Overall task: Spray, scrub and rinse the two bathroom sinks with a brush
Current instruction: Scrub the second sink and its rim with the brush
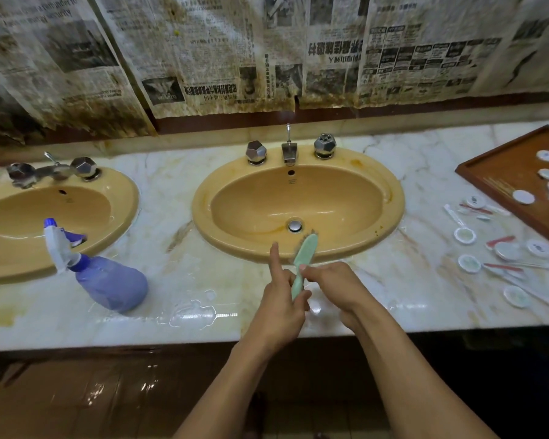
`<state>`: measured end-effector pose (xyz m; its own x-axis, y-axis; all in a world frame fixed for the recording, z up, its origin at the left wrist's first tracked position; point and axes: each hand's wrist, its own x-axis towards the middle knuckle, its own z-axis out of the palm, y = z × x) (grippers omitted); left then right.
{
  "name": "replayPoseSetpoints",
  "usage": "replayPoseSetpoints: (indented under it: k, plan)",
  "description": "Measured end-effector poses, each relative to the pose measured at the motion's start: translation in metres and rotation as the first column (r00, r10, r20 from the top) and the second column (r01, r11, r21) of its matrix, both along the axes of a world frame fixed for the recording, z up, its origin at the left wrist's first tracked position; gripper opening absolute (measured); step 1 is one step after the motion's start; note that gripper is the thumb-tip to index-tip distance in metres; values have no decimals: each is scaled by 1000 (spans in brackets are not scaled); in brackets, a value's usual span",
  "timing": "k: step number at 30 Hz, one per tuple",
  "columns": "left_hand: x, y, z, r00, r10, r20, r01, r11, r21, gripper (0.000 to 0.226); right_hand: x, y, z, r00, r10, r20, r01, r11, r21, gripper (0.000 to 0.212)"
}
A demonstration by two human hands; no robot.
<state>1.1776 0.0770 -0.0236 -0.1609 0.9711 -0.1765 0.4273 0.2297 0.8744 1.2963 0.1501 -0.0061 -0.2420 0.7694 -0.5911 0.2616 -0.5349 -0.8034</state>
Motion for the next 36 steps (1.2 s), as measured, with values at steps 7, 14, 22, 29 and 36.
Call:
replayPoseSetpoints:
  k: [7,14,22,29,36]
  plan:
    - [-32,-5,-17,998,46,-46,-48,998,-46,110,-4,8,3,980,-183,80,184,983,-6,29]
    - [-128,-12,-65,786,170,-594,-246,968,-49,73,19,14,4,952,-304,42,307,944,-124,22]
    - [-131,-4,-86,687,89,-721,-236,966,-106,84,27,13,-5,854,-37,519,-119,957,263,27]
    - [-131,44,-85,684,71,-726,-41,997,59,79,-12,17,-19,706,31,707,-374,864,336,34]
    - [-138,63,-95,674,42,-738,46,994,98,74,46,41,-19,748,-93,658,-172,929,327,37]
